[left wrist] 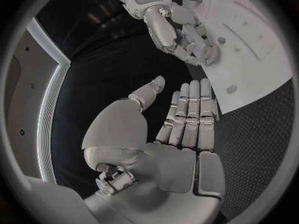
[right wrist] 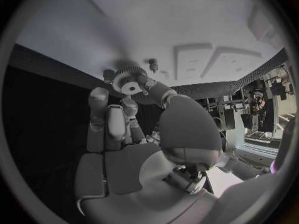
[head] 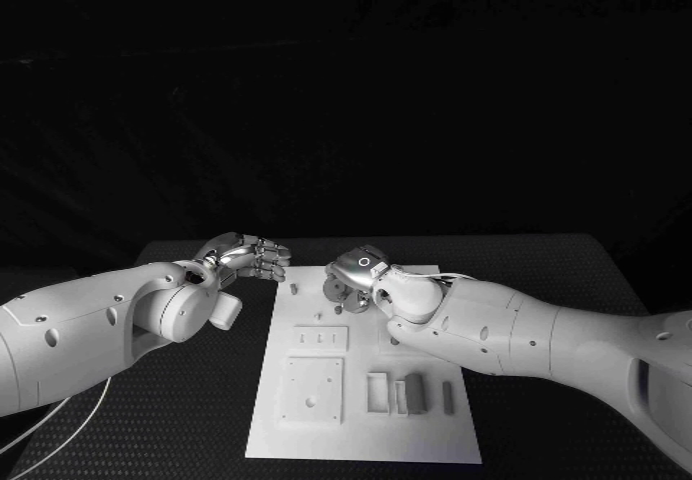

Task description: Assemble the parts on the task board

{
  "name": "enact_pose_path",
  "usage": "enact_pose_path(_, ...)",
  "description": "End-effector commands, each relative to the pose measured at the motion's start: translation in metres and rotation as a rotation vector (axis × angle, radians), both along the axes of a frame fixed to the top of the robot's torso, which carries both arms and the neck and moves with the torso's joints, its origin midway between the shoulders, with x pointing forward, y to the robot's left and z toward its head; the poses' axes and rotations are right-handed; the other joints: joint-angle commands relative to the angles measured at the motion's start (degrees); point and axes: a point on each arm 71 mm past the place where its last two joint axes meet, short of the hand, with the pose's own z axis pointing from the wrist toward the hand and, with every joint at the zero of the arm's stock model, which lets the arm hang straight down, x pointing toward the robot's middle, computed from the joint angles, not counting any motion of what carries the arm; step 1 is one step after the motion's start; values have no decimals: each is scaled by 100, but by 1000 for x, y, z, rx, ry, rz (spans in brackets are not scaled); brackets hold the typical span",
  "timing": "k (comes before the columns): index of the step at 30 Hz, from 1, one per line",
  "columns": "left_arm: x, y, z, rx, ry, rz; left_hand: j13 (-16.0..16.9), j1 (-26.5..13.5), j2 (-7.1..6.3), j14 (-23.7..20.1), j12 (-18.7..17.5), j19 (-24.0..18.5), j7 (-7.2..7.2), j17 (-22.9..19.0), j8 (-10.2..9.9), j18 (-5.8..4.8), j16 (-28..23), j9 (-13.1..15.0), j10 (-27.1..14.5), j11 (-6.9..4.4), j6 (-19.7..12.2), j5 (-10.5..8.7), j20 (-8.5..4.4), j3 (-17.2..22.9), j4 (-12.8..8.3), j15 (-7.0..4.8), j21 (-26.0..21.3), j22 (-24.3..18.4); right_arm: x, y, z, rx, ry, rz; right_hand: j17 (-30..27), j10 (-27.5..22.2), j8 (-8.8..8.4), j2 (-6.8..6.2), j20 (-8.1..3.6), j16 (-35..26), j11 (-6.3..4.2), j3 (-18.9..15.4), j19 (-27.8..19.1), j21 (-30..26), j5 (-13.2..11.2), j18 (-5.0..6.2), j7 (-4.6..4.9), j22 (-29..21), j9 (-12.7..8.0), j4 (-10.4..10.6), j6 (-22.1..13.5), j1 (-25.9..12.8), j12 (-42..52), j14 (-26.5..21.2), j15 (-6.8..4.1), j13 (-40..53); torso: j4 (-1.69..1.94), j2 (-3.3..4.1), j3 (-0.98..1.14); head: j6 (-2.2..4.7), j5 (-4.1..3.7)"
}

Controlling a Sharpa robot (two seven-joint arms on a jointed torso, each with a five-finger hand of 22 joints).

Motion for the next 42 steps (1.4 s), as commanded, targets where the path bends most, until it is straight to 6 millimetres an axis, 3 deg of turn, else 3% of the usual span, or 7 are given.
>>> enact_pose_path(1, 0, -3, 1, -6, -9, -18, 7, -52, -7, 16, -21, -44, 30, 7, 13, 95, -26, -9, 1, 53, -43, -12, 4, 0, 26, 16, -27, 8, 1, 0, -2, -12, 12, -1, -6, -33, -27, -49, -26, -25, -6, 15, 12, -14, -4, 331, 90, 72, -9, 26, 911, -6, -21, 32, 17, -9, 0, 1, 5, -2, -1)
enact_pose_path(17, 0, -4, 1, -6, -9, -19, 11, -53, -6, 16, -25, -44, 31, 14, 15, 95, -33, -12, 1, 53, -45, -12, 4, 0, 28, 16, -30, 10, 1, 5, -3, 1, 37, 2, -68, -89, -143, -81, -13, -59, 48, 14, -8, -51, -5, 331, 148, 76, -51, 8, 763, 17, -49, -22, 65, -33, 0, 1, 2, 4, -2)
enact_pose_path(27, 0, -4, 1, -6, -9, -18, 13, -53, -8, 17, -28, -45, 31, 18, 15, 95, -37, -13, 1, 54, -46, -12, 4, -1, 28, 16, -32, 12, 4, 1, -4, -1, 52, -20, -120, -182, -437, -158, 15, -94, 199, 20, -30, -98, -5, 331, 308, 84, -222, 13, 326, 52, -67, -91, 207, -67, -1, 0, 0, 1, 0)
enact_pose_path(42, 1, -2, 1, -4, -9, -15, 17, -54, -8, 18, -34, -45, 32, 25, 17, 95, -46, -16, 1, 55, -49, -12, 5, -1, 31, 17, -35, 15, 0, -4, -1, 84, 61, -9, -134, -199, -451, -165, 24, -100, 219, 13, -33, -106, -7, 331, 328, 86, -244, 36, 308, 38, -63, -106, 227, -71, -6, 0, 7, 6, -4)
